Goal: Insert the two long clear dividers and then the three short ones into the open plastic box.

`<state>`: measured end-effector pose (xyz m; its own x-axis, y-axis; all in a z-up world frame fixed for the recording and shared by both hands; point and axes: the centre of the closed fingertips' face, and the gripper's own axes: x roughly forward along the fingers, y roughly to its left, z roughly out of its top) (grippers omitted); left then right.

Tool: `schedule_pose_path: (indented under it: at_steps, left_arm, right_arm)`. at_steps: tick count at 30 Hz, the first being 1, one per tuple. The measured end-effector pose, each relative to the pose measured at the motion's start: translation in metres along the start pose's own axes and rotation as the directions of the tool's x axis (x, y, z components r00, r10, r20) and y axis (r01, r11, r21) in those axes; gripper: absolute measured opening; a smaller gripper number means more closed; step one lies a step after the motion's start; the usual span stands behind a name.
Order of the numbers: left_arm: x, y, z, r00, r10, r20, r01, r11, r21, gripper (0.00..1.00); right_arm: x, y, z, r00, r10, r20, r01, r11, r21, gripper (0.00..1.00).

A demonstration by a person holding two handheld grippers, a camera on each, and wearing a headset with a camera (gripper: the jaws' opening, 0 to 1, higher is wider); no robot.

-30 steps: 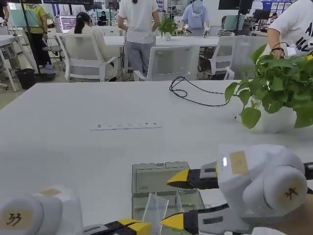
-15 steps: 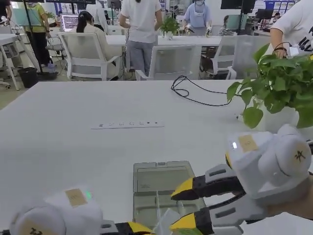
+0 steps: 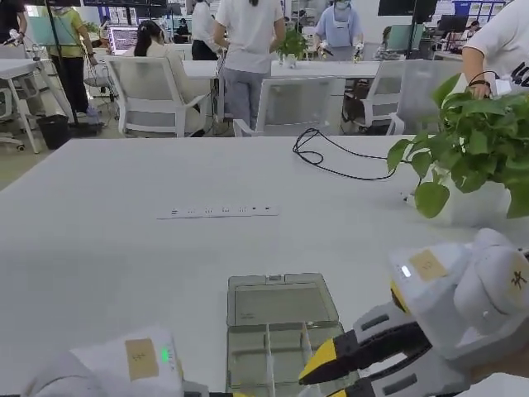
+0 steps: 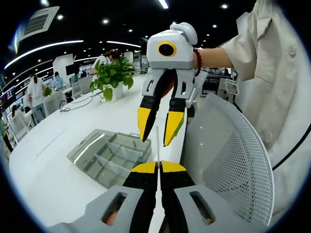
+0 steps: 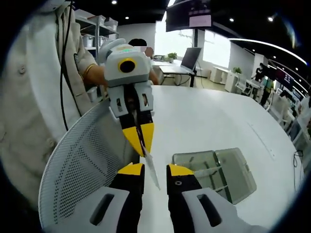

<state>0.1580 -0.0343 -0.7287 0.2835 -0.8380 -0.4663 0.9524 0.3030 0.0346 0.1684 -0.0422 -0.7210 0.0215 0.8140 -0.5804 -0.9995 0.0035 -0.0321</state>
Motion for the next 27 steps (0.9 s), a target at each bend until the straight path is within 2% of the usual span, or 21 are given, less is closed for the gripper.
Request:
schedule_pose_path:
  at_steps: [6,11,15,22,27]
  left_arm:
    - [0.0,-0.005,0.001,0.9994,-0.034,0.0,0.034,0.999,0.021,0.0]
    - [-0.002,-0.009,0.005,0.9979,-0.063,0.015,0.063,0.997,0.04,0.0]
    - [-0.003,-0.009,0.005,0.9973,-0.072,0.012,0.071,0.996,0.051,0.0]
    - [-0.003,-0.005,0.005,0.9985,-0.047,0.029,0.046,0.999,0.024,0.0]
    - [-0.002,-0.004,0.002,0.999,-0.038,0.021,0.038,0.999,0.02,0.0]
  right_arm:
    - [0.0,0.01,0.0,0.9983,0.057,0.012,-0.057,0.998,0.003,0.13]
    - [0.001,0.015,0.0,0.9967,0.08,0.012,-0.08,0.997,-0.005,0.07]
    - [0.001,0.018,0.001,0.9956,0.092,0.015,-0.092,0.996,-0.019,0.05]
    - [0.002,0.019,0.002,0.9955,0.094,0.009,-0.094,0.995,-0.033,0.03]
    - [0.004,0.018,0.0,0.9958,0.091,-0.009,-0.091,0.995,-0.038,0.03]
